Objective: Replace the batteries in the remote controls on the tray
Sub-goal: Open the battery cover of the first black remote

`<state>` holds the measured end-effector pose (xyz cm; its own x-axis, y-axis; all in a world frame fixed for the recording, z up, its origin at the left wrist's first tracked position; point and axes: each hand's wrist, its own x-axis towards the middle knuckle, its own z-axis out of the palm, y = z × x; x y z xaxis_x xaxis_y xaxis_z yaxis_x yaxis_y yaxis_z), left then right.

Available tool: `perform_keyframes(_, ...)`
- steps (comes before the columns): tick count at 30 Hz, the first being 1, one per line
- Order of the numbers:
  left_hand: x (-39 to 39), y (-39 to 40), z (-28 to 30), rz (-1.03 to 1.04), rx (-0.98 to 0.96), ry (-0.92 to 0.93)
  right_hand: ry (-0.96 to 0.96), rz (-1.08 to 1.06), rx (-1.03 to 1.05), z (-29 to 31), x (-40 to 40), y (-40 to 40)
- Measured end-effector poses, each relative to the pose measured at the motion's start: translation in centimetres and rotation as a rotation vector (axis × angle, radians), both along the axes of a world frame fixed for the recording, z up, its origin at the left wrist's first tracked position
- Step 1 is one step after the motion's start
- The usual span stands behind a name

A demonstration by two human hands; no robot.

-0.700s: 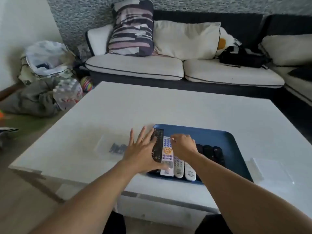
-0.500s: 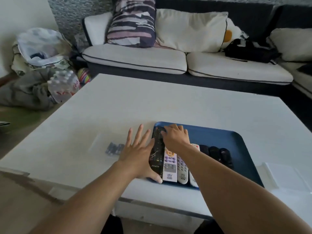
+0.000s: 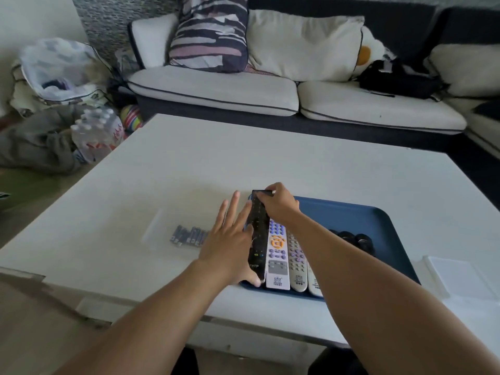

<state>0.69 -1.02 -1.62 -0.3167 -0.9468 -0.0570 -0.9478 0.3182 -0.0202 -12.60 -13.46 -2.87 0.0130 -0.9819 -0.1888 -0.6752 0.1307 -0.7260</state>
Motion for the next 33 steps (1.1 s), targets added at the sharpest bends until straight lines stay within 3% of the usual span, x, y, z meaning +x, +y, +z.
perform_keyframes(3, -0.2, 0.8, 2.2, -0.024, 0.002, 0.112, -0.356, -0.116, -0.015, 2.9, -0.4, 0.9)
perform_keyframes(8, -1.6, 2.8, 4.6, 0.151, -0.112, 0.374, -0.533, -0.153, -0.195, 7.7, -0.9, 3.3)
perform_keyframes(12, -3.5, 4.6, 5.3, 0.203, -0.27, 0.483, -0.667, -0.287, -0.231, 10.4, -2.4, 6.4)
perform_keyframes(14, -4.4, 4.9, 5.8, 0.232, -0.293, 0.648, -0.765, -0.25, -0.195, 11.8, -3.8, 8.5)
perform_keyframes(16, -5.3, 5.2, 6.7, 0.307, -0.105, 1.029, -0.839, -0.115, -0.154, 13.0, -5.3, 10.6)
perform_keyframes(17, -5.8, 5.3, 7.3, 0.346, 0.026, 1.29, -0.824, -0.057, -0.162, 13.6, -5.9, 11.7)
perform_keyframes(19, -6.3, 5.7, 8.2, 0.431, 0.253, 1.729, -0.613, 0.006, -0.293, 14.0, -6.8, 13.2)
perform_keyframes(21, -6.4, 5.8, 8.7, 0.456, 0.374, 1.918, -0.317, 0.068, -0.456, 13.8, -7.5, 14.3)
perform_keyframes(26, -6.4, 5.3, 8.1, 0.5, 0.486, 1.985, -0.001, 0.187, -0.55, 12.5, -7.6, 16.0)
perform_keyframes(33, -6.7, 4.2, 6.9, 0.449, 0.456, 1.942, 0.161, 0.168, -0.584, 10.9, -7.6, 15.7)
